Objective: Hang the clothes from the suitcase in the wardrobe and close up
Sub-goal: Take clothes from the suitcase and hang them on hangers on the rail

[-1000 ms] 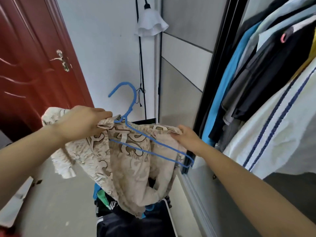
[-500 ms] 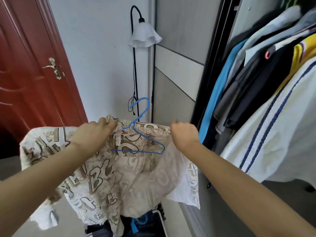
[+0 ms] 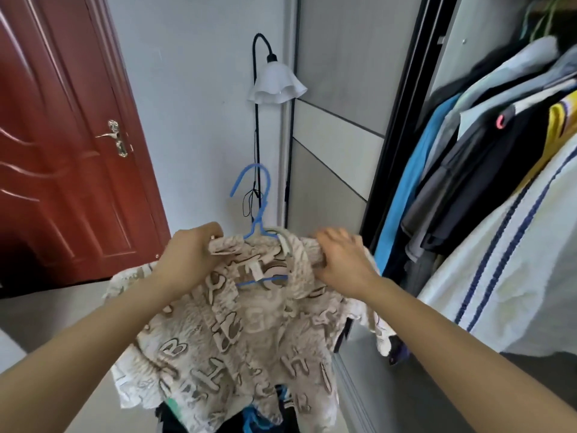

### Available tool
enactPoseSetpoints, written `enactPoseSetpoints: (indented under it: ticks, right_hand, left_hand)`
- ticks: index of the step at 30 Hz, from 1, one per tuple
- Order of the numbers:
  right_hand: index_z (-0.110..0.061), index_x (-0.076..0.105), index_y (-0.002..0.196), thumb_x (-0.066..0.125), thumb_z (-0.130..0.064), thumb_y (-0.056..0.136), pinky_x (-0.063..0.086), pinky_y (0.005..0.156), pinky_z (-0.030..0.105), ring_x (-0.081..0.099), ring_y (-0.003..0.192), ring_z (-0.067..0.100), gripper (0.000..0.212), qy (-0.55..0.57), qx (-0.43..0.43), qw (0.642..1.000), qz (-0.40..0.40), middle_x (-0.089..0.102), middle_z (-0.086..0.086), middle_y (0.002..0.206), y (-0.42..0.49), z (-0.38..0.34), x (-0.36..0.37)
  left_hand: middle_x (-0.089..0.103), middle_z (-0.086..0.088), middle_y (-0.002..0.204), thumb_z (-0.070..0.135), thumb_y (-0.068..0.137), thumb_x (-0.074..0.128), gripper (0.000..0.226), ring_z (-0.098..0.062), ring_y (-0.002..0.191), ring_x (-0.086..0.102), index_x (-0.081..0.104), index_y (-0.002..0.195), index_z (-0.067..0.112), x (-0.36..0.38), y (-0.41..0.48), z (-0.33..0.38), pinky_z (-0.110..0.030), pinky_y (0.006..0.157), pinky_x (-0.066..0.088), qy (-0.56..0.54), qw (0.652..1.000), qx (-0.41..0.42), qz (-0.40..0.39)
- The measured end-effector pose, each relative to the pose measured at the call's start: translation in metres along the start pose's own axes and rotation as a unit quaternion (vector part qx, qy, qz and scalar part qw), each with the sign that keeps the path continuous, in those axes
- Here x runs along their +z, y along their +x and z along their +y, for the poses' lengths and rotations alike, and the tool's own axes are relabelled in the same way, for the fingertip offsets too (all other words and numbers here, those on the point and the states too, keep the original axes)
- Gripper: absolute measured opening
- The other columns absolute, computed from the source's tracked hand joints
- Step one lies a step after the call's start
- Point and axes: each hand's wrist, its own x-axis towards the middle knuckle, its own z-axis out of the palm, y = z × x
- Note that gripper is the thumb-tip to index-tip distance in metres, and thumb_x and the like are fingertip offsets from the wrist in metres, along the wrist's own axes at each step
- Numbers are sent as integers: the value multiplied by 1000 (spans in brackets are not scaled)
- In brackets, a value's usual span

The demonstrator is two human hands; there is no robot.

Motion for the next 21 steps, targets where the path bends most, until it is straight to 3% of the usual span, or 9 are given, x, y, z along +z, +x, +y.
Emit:
enactPoseSetpoints:
  ticks: [1, 3, 9, 10, 12, 14, 16, 18, 21]
  right_hand:
    - [-23, 59, 84, 59, -27, 83, 34, 72, 33, 56, 91, 23, 4, 42, 16, 999, 16, 60, -4, 85, 1, -3, -5]
    - [-21, 39, 54, 62, -28, 87, 28, 53, 30, 47, 55, 18, 40, 113, 69, 989, 62, 45, -5, 52, 8, -4, -7]
    - [-15, 39, 51, 62, -37, 88, 24, 45, 27, 50, 59, 27, 49, 34, 125, 987, 90, 45, 0, 50, 22, 7, -29]
    - [-15, 37, 50, 63, -36, 87, 24, 45, 26, 49, 58, 27, 50, 40, 130, 986, 94, 43, 0, 48, 22, 7, -31]
    - [-14, 31, 48, 64, -32, 84, 21, 45, 27, 40, 51, 23, 53, 61, 135, 980, 132, 36, -1, 44, 21, 8, -36]
    - [-15, 26, 47, 66, -29, 81, 21, 45, 28, 31, 45, 17, 54, 81, 136, 972, 173, 28, -1, 43, 20, 9, -43]
    - [-12, 31, 47, 66, -30, 80, 25, 47, 29, 30, 44, 15, 51, 92, 136, 970, 179, 31, 1, 43, 18, 14, -49]
    - [-2, 43, 50, 65, -31, 78, 31, 48, 29, 36, 45, 16, 46, 96, 138, 970, 176, 40, 5, 45, 15, 19, -52]
    - [-8, 47, 46, 67, -31, 77, 29, 49, 27, 34, 39, 8, 43, 143, 144, 966, 160, 39, -7, 38, 11, 23, -54]
  left_hand:
    - [57, -1, 56, 29, 74, 82, 30, -21, 54, 53, 53, 76, 18, -2, 1, 7, -30, 49, 34, -10, 1000, 18, 10]
    - [57, 6, 58, 30, 71, 84, 30, -6, 52, 50, 56, 76, 19, -7, 1, 16, -23, 50, 35, -50, 998, 38, 30]
    - [56, 2, 53, 26, 81, 77, 18, -5, 51, 44, 68, 65, 23, -35, 3, 24, -26, 54, 31, -172, 974, -29, 142]
    - [57, -1, 54, 25, 81, 77, 17, -6, 52, 44, 70, 67, 19, -42, 4, 29, -24, 54, 31, -225, 968, -33, 108]
    - [64, 2, 64, 27, 77, 77, 13, -4, 61, 56, 74, 76, 15, -54, -1, 48, -19, 59, 41, -295, 951, 2, -88]
    - [73, 15, 97, 26, 76, 76, 24, 3, 94, 66, 76, 99, 19, -59, -5, 58, -8, 80, 47, -323, 928, 15, -186]
    - [65, 17, 118, 28, 80, 77, 37, -1, 117, 56, 69, 116, 26, -53, -1, 47, -14, 95, 42, -268, 960, 21, -80]
    - [59, 17, 123, 47, 81, 72, 49, -9, 123, 47, 59, 126, 35, -46, 5, 29, -32, 106, 35, -65, 997, 50, -4]
    - [61, 17, 83, 54, 88, 59, 36, -9, 81, 55, 63, 115, 29, -25, 6, 15, -45, 95, 38, 9, 998, 64, 3]
